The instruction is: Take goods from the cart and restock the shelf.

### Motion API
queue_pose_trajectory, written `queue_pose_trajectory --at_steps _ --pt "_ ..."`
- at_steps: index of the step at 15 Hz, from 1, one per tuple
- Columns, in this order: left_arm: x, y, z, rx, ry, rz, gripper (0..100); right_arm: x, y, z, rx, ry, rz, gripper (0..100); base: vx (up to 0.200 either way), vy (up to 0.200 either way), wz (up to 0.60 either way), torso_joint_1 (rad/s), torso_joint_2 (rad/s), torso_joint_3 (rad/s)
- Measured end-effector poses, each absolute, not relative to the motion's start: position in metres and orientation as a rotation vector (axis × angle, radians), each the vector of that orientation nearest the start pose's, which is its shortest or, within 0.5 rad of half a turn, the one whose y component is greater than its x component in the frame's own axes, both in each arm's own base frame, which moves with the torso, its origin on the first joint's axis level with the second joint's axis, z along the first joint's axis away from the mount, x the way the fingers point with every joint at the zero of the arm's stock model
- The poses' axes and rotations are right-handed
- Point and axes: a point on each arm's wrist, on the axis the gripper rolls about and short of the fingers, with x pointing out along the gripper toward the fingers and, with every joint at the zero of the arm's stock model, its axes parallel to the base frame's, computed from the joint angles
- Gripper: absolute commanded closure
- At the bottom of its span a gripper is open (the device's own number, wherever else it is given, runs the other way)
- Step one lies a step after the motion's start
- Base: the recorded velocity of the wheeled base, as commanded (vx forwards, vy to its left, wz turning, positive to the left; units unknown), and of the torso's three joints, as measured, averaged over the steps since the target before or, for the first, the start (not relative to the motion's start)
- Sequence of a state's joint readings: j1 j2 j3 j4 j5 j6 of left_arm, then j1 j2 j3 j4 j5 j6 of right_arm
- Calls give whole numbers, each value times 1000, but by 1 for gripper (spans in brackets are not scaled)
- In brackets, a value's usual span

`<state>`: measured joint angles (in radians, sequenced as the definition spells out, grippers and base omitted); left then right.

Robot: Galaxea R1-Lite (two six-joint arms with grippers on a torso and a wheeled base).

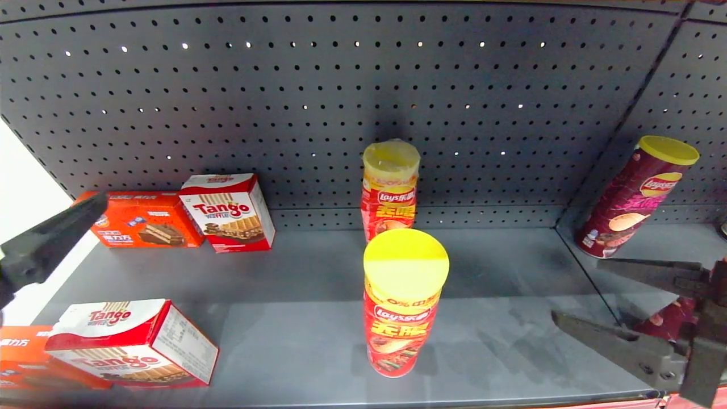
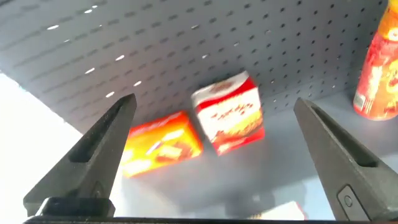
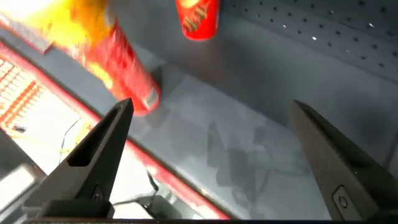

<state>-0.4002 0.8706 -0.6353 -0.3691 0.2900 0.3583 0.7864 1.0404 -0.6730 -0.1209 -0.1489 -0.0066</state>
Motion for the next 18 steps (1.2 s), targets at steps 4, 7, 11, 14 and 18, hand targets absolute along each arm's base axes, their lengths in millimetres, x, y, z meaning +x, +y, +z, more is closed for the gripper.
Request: queue_pose_trajectory --at_steps 4,7,11,14,18 --pt "35 -7 262 320 -167 -54 0 80 75 227 -120 203 640 0 0 0 0 0 0 0" --pt "10 4 238 353 -191 -40 0 74 70 227 -111 185 639 0 0 0 0 0 0 0" --pt "-8 11 210 348 -215 -32 0 67 63 225 -102 165 634 0 0 0 0 0 0 0" --pt "-16 14 186 347 -214 -28 0 63 57 223 -97 149 619 0 0 0 0 0 0 0" --pt "-20 16 139 352 -184 -28 0 56 51 218 -101 137 625 0 0 0 0 0 0 0"
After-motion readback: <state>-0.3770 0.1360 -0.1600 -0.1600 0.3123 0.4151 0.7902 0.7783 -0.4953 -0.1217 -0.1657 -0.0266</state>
